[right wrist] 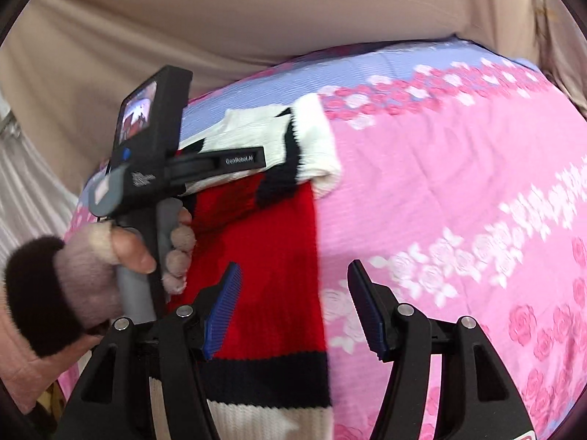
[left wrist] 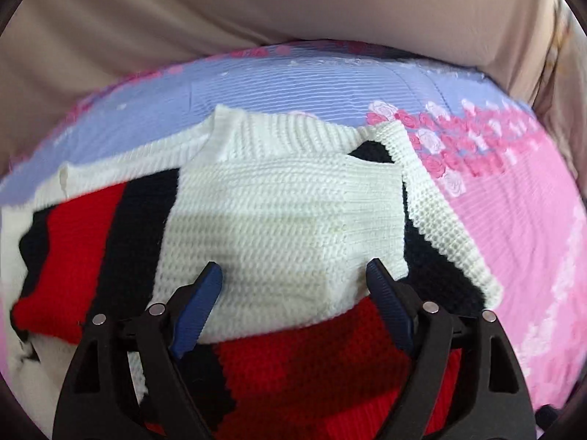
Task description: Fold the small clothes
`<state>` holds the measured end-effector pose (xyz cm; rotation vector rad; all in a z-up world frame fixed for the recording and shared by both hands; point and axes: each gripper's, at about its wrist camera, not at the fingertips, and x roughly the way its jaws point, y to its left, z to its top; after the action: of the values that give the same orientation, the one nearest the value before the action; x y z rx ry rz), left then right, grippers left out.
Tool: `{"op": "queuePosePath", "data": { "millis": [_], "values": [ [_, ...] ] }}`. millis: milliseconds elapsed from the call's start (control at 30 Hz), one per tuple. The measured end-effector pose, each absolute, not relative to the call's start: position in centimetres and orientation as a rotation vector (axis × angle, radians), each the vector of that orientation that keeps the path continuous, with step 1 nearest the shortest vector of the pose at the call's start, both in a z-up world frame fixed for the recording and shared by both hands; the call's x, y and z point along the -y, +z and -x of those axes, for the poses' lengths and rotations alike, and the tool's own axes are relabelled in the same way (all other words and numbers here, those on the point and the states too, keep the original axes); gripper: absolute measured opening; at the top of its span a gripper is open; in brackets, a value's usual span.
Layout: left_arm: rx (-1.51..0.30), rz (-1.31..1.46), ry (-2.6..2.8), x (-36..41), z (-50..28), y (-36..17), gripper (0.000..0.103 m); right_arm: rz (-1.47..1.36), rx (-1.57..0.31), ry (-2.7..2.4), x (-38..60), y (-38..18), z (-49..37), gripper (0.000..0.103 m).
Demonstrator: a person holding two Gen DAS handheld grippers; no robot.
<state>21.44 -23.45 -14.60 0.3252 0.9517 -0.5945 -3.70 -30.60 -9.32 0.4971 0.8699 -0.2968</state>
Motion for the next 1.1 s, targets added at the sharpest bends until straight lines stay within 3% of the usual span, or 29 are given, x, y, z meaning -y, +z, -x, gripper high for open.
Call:
{"op": "queuePosePath", "data": {
  "millis": [100, 233, 400, 500, 533, 600, 633, 700, 867, 1100],
  "values": [
    [-0.973, -0.304, -0.618, 23.1, -21.7, -14.0, 0.074, -0.508, -0.864, -0.295, 31.4, -9.3, 4.0, 0.059],
    [-0.934, -0.258, -0.698, 22.1, -20.5, -11.3, 0.078, -0.524, -0.849, -0.283, 32.0, -9.1, 4.2, 0.06],
    [-0.976, -0.328, -0.698, 23.8, -20.6, -13.3, 0.078, -0.545, -0.851, -0.284, 32.6, -9.2, 4.4, 0.06],
    [-0.977, -0.346, -0.669, 24.2, -21.0, -14.6, 0.072, -0.547, -0.855, -0.291, 33.0, -9.3, 4.9, 0.06],
    [-0.97, -0.348, -0.664, 24.3, -21.1, -14.6, 0.065, -0.551, -0.856, -0.296, 33.2, -9.4, 5.1, 0.06],
    [-0.953, -0.334, -0.669, 24.1, -21.3, -14.4, 0.034, -0.575, -0.853, -0.303, 33.7, -9.6, 5.4, 0.06],
    [-0.961, -0.311, -0.683, 23.8, -21.6, -14.0, 0.012, -0.589, -0.851, -0.305, 33.9, -9.7, 5.6, 0.06],
    [-0.995, -0.158, -0.716, 22.0, -22.9, -12.3, 0.01, -0.595, -0.851, -0.305, 34.0, -9.6, 5.6, 0.06],
    [-0.89, 0.09, -0.696, 14.6, -25.2, -4.3, 0.01, -0.504, -0.877, -0.227, 31.9, -8.9, 3.0, 0.061],
    [-0.716, 0.235, -0.563, 2.1, -27.9, 6.0, 0.011, -0.276, -0.88, 0.098, 21.4, -7.9, -9.2, 0.064]
  ]
}}
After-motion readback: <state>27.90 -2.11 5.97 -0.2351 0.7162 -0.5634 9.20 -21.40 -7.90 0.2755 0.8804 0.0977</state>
